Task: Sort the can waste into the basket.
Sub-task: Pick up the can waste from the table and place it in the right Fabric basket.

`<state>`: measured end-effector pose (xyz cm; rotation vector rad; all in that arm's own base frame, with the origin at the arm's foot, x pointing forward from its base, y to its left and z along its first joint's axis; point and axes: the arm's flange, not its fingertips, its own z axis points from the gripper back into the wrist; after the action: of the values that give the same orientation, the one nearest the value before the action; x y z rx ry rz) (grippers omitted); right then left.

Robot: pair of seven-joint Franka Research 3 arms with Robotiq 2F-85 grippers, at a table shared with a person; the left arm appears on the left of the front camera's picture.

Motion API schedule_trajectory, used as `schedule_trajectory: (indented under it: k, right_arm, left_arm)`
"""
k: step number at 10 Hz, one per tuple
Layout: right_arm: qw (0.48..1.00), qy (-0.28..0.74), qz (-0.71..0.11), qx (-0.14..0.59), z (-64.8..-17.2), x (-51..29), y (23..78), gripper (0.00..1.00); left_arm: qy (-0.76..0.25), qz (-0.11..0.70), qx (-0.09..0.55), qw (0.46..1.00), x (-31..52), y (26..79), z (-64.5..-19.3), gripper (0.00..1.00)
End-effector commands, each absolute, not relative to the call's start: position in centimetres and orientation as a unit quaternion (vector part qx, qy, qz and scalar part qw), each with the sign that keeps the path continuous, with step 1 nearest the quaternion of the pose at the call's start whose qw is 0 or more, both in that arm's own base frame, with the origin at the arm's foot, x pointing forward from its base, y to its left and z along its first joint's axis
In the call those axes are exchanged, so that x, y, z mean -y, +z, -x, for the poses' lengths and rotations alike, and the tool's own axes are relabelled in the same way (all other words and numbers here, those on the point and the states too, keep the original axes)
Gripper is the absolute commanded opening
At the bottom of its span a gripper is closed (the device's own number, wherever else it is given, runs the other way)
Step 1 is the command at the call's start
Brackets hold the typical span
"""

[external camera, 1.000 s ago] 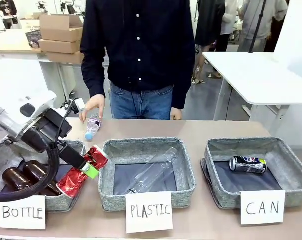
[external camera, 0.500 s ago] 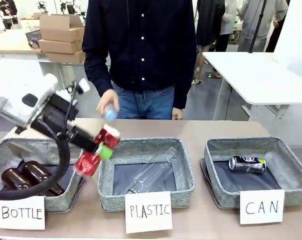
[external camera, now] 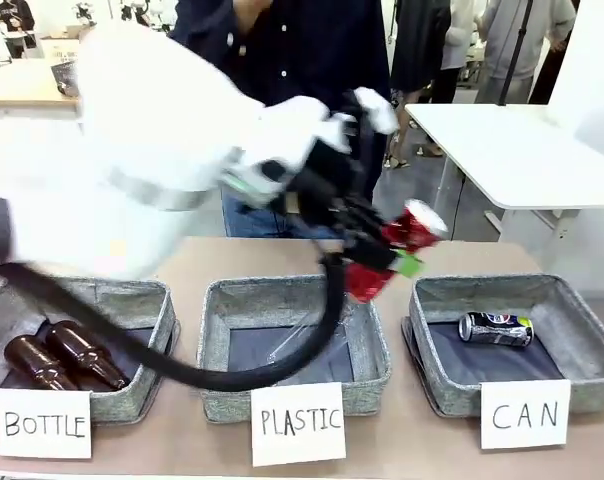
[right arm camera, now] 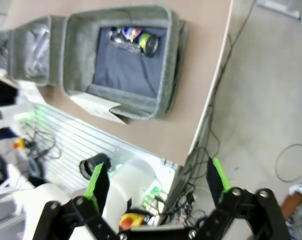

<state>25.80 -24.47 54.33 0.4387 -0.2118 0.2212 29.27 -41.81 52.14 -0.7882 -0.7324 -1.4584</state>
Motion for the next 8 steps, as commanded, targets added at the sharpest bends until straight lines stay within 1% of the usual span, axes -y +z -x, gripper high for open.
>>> schedule_trajectory:
  k: [1,2,3,5,6,8]
  right_arm:
    - [0.968,0.103,-0.212,0.092,-25.7,24.6,54.5,1.00]
    - [0.968,0.103,-0.212,0.092,-25.7,24.6,54.5,1.00]
    - [0.968,0.103,-0.212,0.092,-25.7,24.6,54.5,1.00]
    - [0.968,0.103,-0.212,0.092,-25.7,24.6,54.5,1.00]
    - [0.968,0.103,-0.212,0.092,-25.7,24.6,54.5,1.00]
    - [0.968,0.103,-0.212,0.092,-25.7,24.6,54.5,1.00]
  left_arm:
    - [-0.696,0.325,0.282,0.575,48.7,50.1,-34.5,0.44]
    - [-0.724,0.323,0.264,0.549,51.7,49.2,-35.1,0.44]
    - [-0.740,0.314,0.253,0.537,54.5,48.2,-35.4,0.44]
    - [-0.746,0.351,0.232,0.516,57.7,45.9,-34.8,0.44]
    - [-0.747,0.351,0.232,0.515,58.9,45.0,-34.8,0.44]
    - [-0.735,0.341,0.223,0.543,62.5,42.8,-36.1,0.44]
